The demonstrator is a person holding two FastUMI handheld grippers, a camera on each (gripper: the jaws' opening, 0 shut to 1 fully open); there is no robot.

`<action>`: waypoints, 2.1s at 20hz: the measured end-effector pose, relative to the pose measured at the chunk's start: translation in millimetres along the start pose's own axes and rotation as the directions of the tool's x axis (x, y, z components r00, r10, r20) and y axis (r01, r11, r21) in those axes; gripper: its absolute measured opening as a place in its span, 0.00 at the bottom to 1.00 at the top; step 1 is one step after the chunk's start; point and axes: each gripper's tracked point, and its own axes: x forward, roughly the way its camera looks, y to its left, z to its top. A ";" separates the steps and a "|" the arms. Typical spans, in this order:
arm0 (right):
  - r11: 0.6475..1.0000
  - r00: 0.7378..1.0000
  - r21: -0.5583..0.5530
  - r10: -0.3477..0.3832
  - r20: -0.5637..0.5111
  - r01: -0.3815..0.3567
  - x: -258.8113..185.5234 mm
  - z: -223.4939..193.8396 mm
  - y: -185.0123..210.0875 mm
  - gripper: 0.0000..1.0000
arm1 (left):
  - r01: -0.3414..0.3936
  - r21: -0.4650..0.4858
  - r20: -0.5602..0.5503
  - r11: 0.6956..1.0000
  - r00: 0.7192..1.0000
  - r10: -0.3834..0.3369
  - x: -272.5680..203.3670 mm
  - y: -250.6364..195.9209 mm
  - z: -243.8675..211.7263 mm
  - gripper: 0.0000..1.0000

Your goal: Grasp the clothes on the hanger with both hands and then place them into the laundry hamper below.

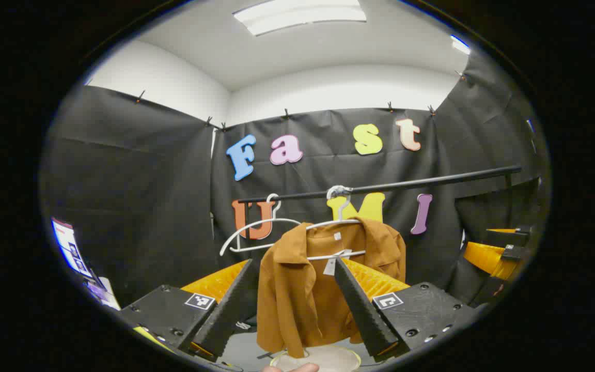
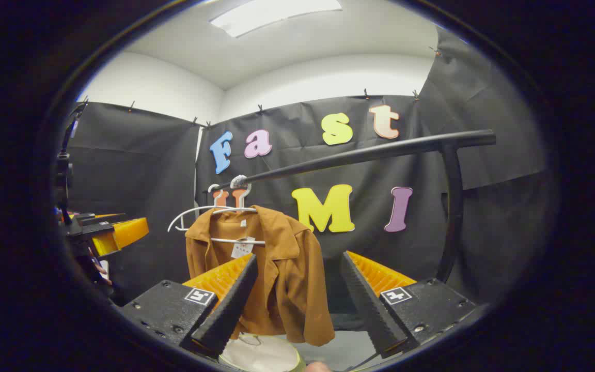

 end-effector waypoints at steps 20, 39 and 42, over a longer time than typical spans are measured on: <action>0.999 0.996 0.005 -0.032 -0.083 0.032 33.1 -35.4 49.4 0.99 | 0.088 -0.025 -0.003 0.996 0.996 -0.088 16.1 24.2 -25.5 0.96; 0.978 0.965 0.159 0.167 -0.204 -0.136 167.3 -111.7 86.0 0.86 | 0.146 -0.105 -0.129 0.984 0.979 -0.159 100.9 -18.6 -104.1 1.00; 0.975 0.960 0.174 0.175 -0.218 -0.138 184.2 -121.6 85.1 0.84 | 0.147 -0.112 -0.157 0.983 0.974 -0.164 116.9 -20.3 -115.2 1.00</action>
